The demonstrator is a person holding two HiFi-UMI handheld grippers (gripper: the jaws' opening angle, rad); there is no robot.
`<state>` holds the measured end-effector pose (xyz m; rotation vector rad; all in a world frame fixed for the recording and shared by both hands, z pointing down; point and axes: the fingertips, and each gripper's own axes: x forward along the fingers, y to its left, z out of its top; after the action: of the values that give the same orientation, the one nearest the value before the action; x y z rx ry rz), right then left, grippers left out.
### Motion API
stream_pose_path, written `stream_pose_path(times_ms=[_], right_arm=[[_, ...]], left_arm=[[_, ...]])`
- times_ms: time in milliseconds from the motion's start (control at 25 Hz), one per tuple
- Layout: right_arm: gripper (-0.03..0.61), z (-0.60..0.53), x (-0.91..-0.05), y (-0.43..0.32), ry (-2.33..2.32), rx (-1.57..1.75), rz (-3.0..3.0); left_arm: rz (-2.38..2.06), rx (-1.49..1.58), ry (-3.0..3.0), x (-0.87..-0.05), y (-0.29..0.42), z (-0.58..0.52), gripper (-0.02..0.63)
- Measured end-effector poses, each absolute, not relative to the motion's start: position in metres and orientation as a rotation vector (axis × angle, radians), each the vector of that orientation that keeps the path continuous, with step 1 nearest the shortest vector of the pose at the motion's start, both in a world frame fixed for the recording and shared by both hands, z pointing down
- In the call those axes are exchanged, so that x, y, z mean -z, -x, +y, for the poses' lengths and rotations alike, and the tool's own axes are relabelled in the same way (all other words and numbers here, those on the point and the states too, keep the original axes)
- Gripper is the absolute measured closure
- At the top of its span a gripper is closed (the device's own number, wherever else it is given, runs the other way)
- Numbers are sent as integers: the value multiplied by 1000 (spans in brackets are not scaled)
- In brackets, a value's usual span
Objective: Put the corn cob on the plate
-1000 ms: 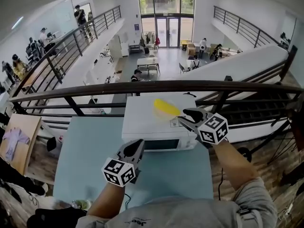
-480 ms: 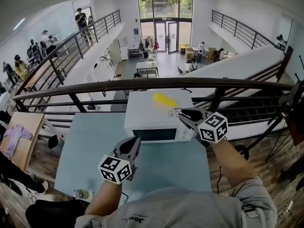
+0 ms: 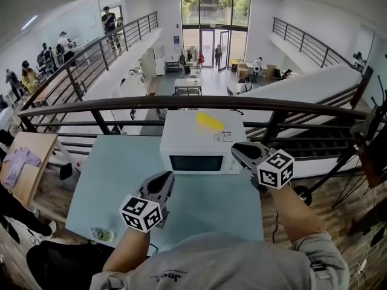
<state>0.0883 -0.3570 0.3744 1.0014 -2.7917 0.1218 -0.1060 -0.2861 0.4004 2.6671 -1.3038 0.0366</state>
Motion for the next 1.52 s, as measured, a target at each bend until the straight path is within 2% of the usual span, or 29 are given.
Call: stream_pose_path(times_ms=[400,920,1520], right_arm=[[557,-311,-384,-99,-1054,-227,-2879],[560,-286,-414,-108,-1017,-374,-2956],[561,-288,-421,-109,-999,-313,-2914]], left_arm=[[-1301,-15,-2639,-409,110,-267,596],[-1273,-22,-2611,-428,104,-253,596],[-1275,-40,-2609,-428,101,-255,596]])
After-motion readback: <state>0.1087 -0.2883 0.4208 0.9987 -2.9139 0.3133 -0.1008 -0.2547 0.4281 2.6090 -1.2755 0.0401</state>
